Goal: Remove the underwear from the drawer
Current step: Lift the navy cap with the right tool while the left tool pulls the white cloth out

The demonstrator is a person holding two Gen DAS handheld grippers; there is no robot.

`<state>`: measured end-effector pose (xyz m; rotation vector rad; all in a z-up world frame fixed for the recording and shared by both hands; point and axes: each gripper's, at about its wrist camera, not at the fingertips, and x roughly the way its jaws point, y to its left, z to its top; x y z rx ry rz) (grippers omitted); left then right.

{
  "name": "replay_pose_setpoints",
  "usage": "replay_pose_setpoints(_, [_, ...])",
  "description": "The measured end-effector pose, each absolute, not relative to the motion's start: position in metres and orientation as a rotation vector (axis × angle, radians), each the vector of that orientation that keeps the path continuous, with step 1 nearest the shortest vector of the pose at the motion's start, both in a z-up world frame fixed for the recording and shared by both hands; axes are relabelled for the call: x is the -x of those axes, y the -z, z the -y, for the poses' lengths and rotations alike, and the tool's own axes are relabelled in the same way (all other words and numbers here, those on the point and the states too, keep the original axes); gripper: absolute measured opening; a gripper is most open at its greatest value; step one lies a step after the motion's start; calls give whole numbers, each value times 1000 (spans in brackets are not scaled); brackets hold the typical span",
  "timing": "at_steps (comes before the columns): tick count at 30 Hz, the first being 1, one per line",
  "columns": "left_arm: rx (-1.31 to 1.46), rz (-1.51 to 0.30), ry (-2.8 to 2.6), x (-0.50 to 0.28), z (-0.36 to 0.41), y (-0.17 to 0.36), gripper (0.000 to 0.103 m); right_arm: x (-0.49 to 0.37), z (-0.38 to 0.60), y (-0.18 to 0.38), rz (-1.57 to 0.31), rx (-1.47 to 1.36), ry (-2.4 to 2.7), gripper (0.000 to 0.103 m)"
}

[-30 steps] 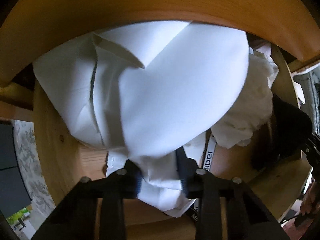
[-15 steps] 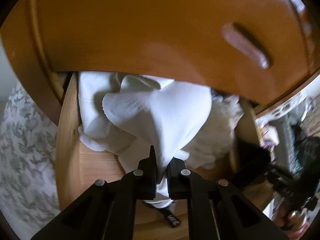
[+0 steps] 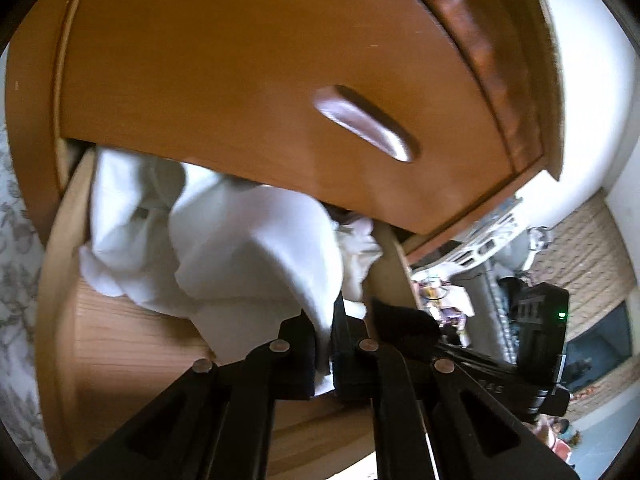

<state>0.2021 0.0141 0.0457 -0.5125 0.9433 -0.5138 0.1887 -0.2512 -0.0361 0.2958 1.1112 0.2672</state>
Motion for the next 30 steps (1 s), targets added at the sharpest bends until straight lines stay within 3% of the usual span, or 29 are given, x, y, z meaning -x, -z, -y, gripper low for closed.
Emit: replay_pose_setpoints(30, [634,-705,642,-156,-42,-120,5,-163,260,-4,-984,-362,-288,32])
